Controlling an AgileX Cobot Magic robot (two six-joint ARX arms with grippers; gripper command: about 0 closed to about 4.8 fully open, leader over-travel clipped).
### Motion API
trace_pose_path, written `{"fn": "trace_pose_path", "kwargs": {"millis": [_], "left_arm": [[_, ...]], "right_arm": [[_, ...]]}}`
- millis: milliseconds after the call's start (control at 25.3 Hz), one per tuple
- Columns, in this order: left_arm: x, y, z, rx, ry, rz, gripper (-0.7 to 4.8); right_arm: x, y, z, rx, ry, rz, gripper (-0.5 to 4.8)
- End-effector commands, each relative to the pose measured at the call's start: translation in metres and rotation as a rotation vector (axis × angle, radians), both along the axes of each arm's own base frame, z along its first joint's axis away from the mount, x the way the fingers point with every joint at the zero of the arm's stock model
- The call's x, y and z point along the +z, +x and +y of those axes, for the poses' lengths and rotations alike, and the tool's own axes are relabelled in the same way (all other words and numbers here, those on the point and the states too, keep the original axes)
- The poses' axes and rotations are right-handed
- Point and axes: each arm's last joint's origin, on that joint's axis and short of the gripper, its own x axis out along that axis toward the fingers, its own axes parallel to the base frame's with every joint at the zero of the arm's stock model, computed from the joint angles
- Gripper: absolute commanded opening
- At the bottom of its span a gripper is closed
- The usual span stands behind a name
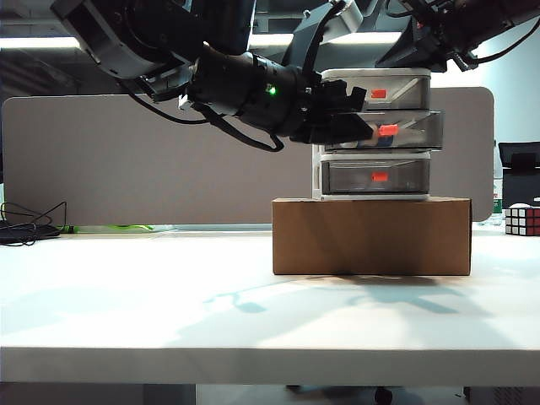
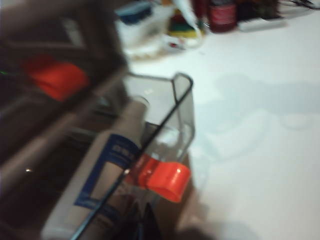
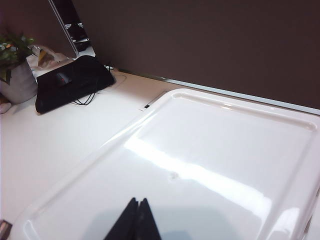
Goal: Open the second layer of the drawer on the table, pick up a bottle of cleaner on the table and put it in, and finally close the drawer.
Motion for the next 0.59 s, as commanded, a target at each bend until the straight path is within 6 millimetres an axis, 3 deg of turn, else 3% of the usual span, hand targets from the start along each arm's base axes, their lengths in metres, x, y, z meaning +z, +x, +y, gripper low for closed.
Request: {"fn": "trace_pose_path", "kwargs": {"millis": [40, 593], "left_arm": [[0.004, 0.006, 0.000, 0.061, -0.050, -0.068, -0.05], [0.000, 0.018, 0.001, 0.183, -0.099, -0.136, -0.05]], "right_arm": [[-0.008, -0.001, 0.000, 0.000, -0.028, 0.056, -0.05], [-0.010, -0.002, 0.000, -0.007, -0.034, 0.075, -0.05]]}}
